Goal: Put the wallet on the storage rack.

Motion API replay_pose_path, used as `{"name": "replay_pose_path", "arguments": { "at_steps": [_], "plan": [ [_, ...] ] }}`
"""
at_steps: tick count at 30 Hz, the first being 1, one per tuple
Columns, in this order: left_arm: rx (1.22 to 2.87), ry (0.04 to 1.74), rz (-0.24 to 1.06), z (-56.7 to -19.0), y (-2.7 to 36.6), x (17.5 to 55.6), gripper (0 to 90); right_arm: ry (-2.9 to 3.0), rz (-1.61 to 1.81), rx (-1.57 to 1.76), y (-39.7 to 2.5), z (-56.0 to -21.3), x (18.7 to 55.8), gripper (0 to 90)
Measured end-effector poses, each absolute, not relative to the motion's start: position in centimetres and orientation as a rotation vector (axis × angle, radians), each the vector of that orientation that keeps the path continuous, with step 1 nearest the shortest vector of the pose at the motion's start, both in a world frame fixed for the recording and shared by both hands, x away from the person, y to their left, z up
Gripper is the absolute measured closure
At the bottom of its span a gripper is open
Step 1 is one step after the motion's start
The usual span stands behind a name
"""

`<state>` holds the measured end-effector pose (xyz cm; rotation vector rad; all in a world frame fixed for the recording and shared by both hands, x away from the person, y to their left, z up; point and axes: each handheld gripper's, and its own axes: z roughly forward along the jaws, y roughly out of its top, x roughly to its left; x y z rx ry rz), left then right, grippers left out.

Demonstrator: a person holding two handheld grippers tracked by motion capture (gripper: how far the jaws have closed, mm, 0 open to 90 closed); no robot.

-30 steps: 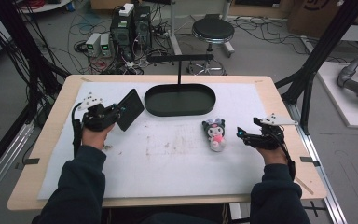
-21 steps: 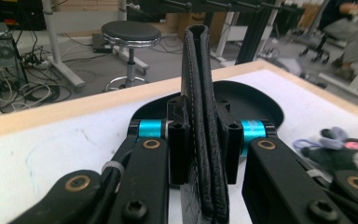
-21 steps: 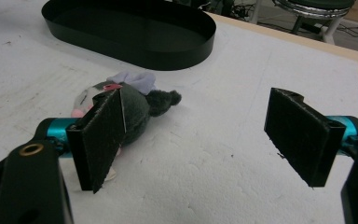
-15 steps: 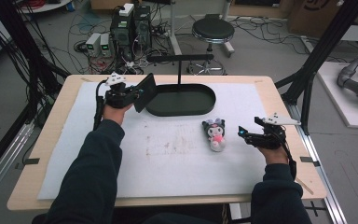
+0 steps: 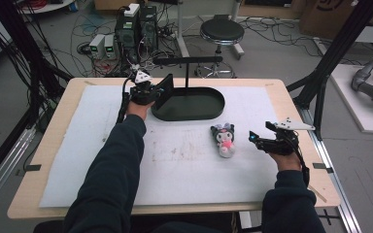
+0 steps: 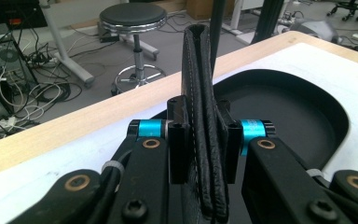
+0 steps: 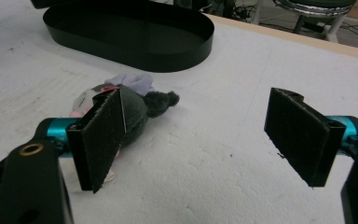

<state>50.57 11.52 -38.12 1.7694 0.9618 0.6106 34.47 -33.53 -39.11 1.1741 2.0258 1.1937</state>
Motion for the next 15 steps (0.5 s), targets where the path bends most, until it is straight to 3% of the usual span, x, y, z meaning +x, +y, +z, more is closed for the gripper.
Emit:
{"name": "replay_pose_path", "arguments": {
  "at_steps": [15],
  "plan": [
    [1.887,1.026,0.769,-40.4,9.9,53.5,78.4,2.029,1.198,1.182,-33.8,-39.4,34.4,20.6]
  ]
}}
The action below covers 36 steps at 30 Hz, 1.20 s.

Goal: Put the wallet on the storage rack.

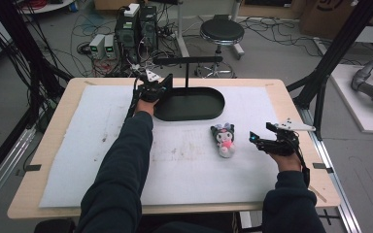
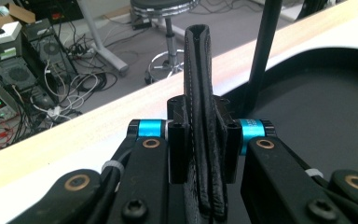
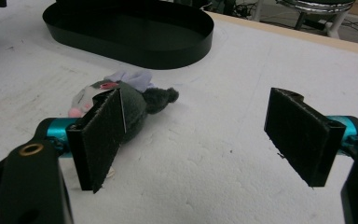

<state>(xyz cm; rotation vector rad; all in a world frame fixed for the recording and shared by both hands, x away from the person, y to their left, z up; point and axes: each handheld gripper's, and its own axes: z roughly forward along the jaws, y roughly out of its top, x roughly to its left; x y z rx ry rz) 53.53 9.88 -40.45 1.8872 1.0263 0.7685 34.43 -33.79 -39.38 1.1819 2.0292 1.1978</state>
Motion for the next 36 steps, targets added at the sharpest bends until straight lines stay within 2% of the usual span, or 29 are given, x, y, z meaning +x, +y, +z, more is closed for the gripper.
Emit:
{"name": "replay_pose_path", "arguments": {
  "at_steps": [4,9,11,18,20,26,33,36],
  "plan": [
    [1.886,1.035,0.708,-40.6,10.0,53.4,75.6,2.027,1.202,1.192,-33.8,-39.3,34.4,20.6],
    [1.829,1.059,0.561,-40.4,9.9,52.7,57.3,2.028,1.206,1.18,-33.7,-39.2,34.1,20.6],
    [1.8,1.056,0.506,-40.4,9.9,52.1,53.2,2.027,1.211,1.184,-33.7,-39.2,34.1,20.6],
    [1.78,1.059,0.4,-41.2,9.6,50.6,47.8,2.023,1.226,1.178,-33.8,-39.1,34.0,20.6],
    [1.789,1.081,0.388,-41.5,9.3,50.7,44.3,2.025,1.228,1.182,-33.7,-39.1,34.0,20.6],
    [1.84,1.116,0.357,-42.3,8.6,50.7,41.6,2.026,1.227,1.186,-33.8,-39.1,34.0,20.6],
    [1.752,1.069,0.389,-39.6,10.3,49.2,33.7,2.031,1.227,1.19,-33.6,-39.2,34.3,20.6],
    [1.698,1.06,0.416,-38.7,11.7,48.1,26.7,2.037,1.219,1.188,-33.5,-39.3,34.3,20.6]
  ]
}}
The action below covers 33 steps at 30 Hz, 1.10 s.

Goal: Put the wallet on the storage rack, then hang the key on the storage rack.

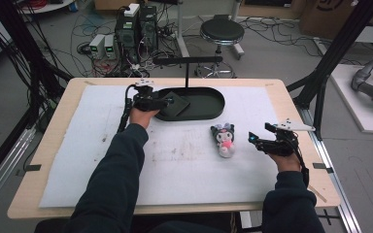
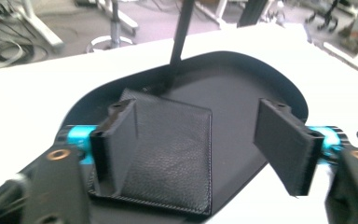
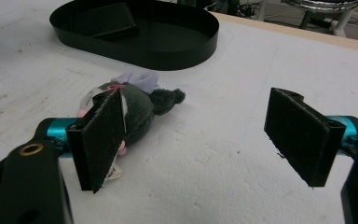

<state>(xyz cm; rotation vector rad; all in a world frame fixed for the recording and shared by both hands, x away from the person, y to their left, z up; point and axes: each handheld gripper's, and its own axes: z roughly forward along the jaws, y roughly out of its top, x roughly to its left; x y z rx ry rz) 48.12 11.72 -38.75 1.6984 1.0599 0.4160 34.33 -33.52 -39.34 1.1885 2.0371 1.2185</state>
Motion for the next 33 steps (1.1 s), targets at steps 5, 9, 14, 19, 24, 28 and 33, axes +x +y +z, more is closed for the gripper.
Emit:
{"name": "replay_pose_path", "arguments": {
  "at_steps": [5,9,14,19,24,28,33],
  "plan": [
    [1.654,1.043,0.436,-38.3,14.3,46.1,20.1,2.038,1.205,1.187,-33.3,-39.4,34.3,20.6],
    [1.622,1.036,0.452,-38.3,16.3,44.3,20.1,2.044,1.204,1.179,-33.0,-39.4,34.3,20.6],
    [1.596,1.002,0.497,-37.6,18.1,42.7,20.5,2.047,1.2,1.162,-32.7,-39.4,34.4,20.6],
    [1.602,0.979,0.535,-37.1,19.3,41.3,20.1,2.052,1.192,1.161,-32.3,-39.4,34.3,20.6],
    [1.605,0.976,0.572,-37.6,20.3,39.7,18.1,2.065,1.182,1.154,-31.8,-39.4,34.4,20.6],
    [1.62,0.974,0.584,-38.7,21.1,38.6,18.1,2.074,1.178,1.14,-31.2,-39.5,34.3,20.6],
    [1.65,0.977,0.616,-40.0,21.9,37.2,18.4,2.081,1.182,1.124,-30.2,-39.3,34.1,20.6]
  ]
}}
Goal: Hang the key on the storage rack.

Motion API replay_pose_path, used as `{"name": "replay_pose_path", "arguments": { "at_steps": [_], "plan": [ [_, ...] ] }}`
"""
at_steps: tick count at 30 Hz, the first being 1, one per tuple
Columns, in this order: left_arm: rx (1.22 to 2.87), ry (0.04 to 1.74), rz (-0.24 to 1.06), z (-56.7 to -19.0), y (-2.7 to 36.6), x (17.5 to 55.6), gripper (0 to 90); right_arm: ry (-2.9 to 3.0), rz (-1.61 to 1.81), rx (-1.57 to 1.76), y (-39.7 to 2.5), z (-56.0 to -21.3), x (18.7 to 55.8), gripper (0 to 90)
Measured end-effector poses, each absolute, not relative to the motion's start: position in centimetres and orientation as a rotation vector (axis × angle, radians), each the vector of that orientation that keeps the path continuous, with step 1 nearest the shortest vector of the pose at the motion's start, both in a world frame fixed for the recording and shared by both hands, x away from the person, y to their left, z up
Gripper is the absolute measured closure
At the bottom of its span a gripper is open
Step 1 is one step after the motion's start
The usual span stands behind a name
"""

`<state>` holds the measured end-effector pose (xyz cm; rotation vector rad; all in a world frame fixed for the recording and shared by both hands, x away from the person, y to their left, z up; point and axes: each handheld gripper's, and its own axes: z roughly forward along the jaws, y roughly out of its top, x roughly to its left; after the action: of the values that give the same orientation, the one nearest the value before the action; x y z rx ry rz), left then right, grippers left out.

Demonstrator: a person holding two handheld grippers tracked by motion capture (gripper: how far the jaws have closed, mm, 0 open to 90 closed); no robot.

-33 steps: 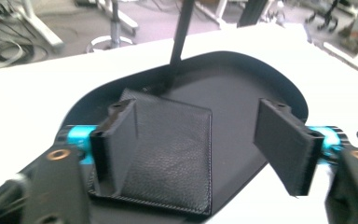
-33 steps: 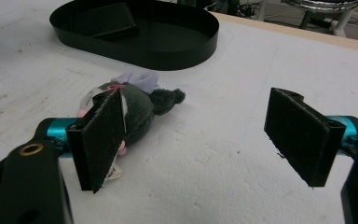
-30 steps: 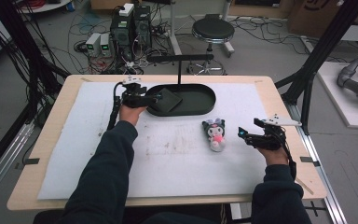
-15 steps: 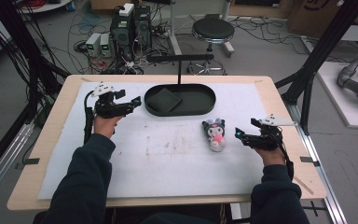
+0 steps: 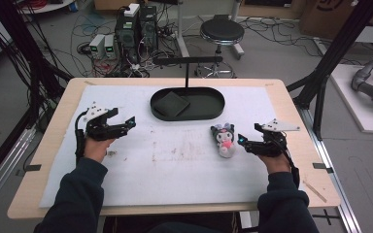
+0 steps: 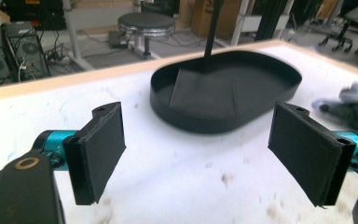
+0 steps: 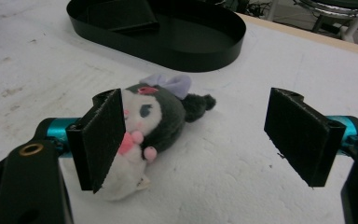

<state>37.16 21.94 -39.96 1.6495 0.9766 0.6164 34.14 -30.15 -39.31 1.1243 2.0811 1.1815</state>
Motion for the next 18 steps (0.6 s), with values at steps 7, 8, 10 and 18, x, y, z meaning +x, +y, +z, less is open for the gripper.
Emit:
{"name": "replay_pose_path", "arguments": {
  "at_steps": [7,8,10,18],
  "plan": [
    [1.661,0.959,0.634,-40.9,22.5,35.8,18.3,2.098,1.112,1.131,-28.1,-39.6,34.4,20.9],
    [1.655,0.961,0.634,-40.9,22.5,35.8,18.3,2.102,1.101,1.13,-27.7,-39.6,34.4,21.2],
    [1.65,0.953,0.631,-40.9,22.6,35.7,18.3,2.102,1.084,1.125,-27.0,-39.7,34.5,22.6],
    [1.652,0.969,0.603,-41.6,23.0,35.7,18.3,2.121,0.989,1.162,-24.6,-40.2,35.2,35.4]
  ]
}}
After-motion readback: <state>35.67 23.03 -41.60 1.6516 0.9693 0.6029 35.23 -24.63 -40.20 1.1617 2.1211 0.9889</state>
